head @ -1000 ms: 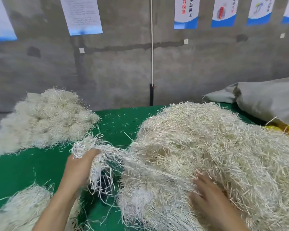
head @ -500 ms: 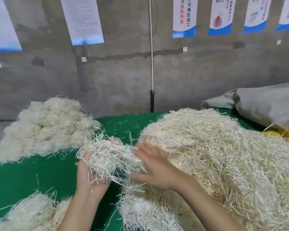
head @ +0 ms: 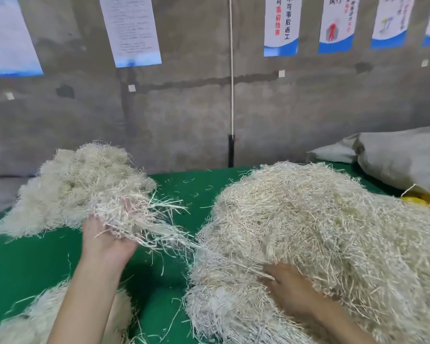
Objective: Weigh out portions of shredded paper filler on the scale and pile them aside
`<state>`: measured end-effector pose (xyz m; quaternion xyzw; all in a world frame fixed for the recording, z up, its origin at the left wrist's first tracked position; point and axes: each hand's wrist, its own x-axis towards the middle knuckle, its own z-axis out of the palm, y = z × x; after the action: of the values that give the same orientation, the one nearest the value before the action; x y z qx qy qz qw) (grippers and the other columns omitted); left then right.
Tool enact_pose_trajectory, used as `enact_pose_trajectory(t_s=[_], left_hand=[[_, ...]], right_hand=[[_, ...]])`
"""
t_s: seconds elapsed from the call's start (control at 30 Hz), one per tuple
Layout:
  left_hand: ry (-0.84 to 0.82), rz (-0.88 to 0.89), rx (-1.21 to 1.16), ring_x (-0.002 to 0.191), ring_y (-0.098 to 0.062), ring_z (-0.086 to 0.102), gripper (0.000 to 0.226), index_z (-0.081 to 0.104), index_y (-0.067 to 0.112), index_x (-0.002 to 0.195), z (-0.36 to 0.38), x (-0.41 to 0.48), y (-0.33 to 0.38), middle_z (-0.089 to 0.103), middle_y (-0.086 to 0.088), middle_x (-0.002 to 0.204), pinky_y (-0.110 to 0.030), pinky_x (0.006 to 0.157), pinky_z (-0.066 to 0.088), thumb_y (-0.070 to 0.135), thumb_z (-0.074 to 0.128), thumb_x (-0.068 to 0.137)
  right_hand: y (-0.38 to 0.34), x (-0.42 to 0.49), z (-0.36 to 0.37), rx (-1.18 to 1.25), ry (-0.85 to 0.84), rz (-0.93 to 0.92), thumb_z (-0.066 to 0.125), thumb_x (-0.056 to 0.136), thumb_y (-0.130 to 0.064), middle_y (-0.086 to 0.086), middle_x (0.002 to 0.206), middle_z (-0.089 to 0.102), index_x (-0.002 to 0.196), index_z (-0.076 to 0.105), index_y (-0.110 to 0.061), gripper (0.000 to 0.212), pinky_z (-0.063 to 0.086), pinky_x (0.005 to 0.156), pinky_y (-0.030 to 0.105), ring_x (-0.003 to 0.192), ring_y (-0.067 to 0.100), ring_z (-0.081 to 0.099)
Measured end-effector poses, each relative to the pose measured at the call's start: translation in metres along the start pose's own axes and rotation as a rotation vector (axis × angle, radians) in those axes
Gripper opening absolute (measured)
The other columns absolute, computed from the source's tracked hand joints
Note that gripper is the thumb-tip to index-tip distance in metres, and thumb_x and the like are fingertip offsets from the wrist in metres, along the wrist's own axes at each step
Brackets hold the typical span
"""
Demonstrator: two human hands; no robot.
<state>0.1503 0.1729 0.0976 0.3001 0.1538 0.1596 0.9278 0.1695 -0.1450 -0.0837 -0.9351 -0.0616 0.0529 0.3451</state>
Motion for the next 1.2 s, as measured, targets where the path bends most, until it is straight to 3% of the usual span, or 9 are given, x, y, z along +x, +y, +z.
enact_pose_trajectory(t_s=[0.1, 0.23, 0.3, 0.4, 0.57, 0.77, 0.83, 0.93, 1.2], left_hand=[[-0.047, -0.027, -0.115, 0.098, -0.027, 0.072, 0.028, 0.065, 0.011, 0.104, 0.015, -0.003, 0.007, 0.075, -0.015, 0.099, -0.048, 0.098, 0.051, 0.024, 0.040, 0.103], [-0.203, -0.048, 0.110, 0.083, -0.021, 0.074, 0.027, 0.063, 0.008, 0.103, 0.031, -0.023, -0.003, 0.075, -0.012, 0.095, -0.040, 0.077, 0.060, 0.024, 0.042, 0.103], [-0.352, -0.084, 0.589, 0.072, -0.021, 0.069, 0.025, 0.063, 0.007, 0.100, 0.033, -0.035, -0.023, 0.072, -0.006, 0.081, -0.037, 0.076, 0.056, 0.031, 0.056, 0.095], [-0.679, -0.140, 1.526, 0.116, -0.017, 0.053, 0.061, 0.041, 0.029, 0.138, 0.016, -0.049, -0.068, 0.051, 0.012, 0.129, -0.031, 0.097, 0.045, 0.038, 0.069, 0.084], [-1.147, -0.542, 2.188, 0.151, -0.022, 0.009, 0.087, 0.017, 0.017, 0.156, -0.011, -0.063, -0.106, 0.010, 0.000, 0.164, -0.037, 0.118, 0.010, 0.050, 0.058, 0.087], [-1.156, -0.517, 1.960, 0.149, -0.023, 0.018, 0.077, 0.052, 0.020, 0.137, -0.015, -0.075, -0.089, 0.028, 0.004, 0.157, -0.041, 0.117, 0.017, 0.054, 0.059, 0.068], [-0.938, -0.277, 1.541, 0.133, -0.016, 0.037, 0.052, 0.066, 0.031, 0.099, -0.013, -0.082, -0.082, 0.047, 0.014, 0.133, -0.038, 0.110, 0.027, 0.055, 0.058, 0.054], [-0.546, -0.003, 1.038, 0.127, -0.012, 0.036, 0.043, 0.062, 0.034, 0.110, -0.012, -0.074, -0.085, 0.049, 0.011, 0.140, -0.037, 0.104, 0.027, 0.052, 0.062, 0.071], [-0.359, 0.097, 0.769, 0.135, -0.028, 0.045, 0.054, 0.050, 0.017, 0.138, -0.012, -0.061, -0.079, 0.047, -0.008, 0.148, -0.054, 0.112, 0.032, 0.042, 0.054, 0.091]], right_hand=[[0.015, -0.005, 0.018, -0.064, 0.011, 0.020, 0.044, 0.101, -0.015, -0.010, 0.145, 0.037, 0.128, 0.048, -0.055, 0.047, 0.022, 0.115, 0.033, 0.142, 0.013, 0.017], [0.024, -0.006, 0.031, -0.240, -0.007, -0.053, 0.043, 0.102, -0.017, -0.007, 0.112, 0.049, 0.146, 0.036, -0.039, 0.049, 0.021, 0.118, 0.035, 0.130, 0.017, 0.039], [0.009, -0.012, 0.028, 0.134, 0.013, 0.070, 0.038, 0.105, -0.024, 0.001, 0.148, 0.040, 0.138, 0.049, -0.029, 0.035, 0.016, 0.122, 0.047, 0.143, 0.021, 0.027], [-0.018, -0.012, 0.006, 0.896, 0.025, 0.275, 0.037, 0.101, -0.015, 0.018, 0.142, 0.047, 0.111, 0.060, -0.008, 0.026, 0.023, 0.118, 0.055, 0.137, 0.035, 0.039], [-0.034, -0.006, -0.027, 1.040, 0.141, 0.453, 0.033, 0.103, -0.023, 0.017, 0.108, 0.062, 0.104, 0.069, 0.003, 0.045, 0.022, 0.114, 0.055, 0.107, 0.030, 0.050], [-0.027, -0.005, -0.019, 1.158, 0.221, 0.447, 0.031, 0.107, -0.030, 0.013, 0.099, 0.070, 0.121, 0.059, -0.005, 0.040, 0.042, 0.084, 0.039, 0.077, 0.024, 0.049], [-0.019, -0.012, -0.013, 1.039, 0.213, 0.385, 0.031, 0.106, -0.025, 0.012, 0.091, 0.067, 0.113, 0.061, -0.005, 0.037, 0.046, 0.070, 0.039, 0.071, 0.023, 0.050], [-0.005, -0.033, 0.005, 0.744, 0.148, 0.285, 0.036, 0.106, -0.025, 0.000, 0.053, 0.053, 0.099, 0.064, -0.004, 0.036, 0.031, 0.039, 0.028, 0.041, 0.015, 0.036], [0.012, -0.073, 0.012, 0.901, 0.056, 0.252, 0.057, 0.094, -0.037, -0.004, 0.060, 0.043, 0.101, 0.064, 0.000, 0.038, 0.036, 0.056, 0.026, 0.054, 0.015, 0.037]])
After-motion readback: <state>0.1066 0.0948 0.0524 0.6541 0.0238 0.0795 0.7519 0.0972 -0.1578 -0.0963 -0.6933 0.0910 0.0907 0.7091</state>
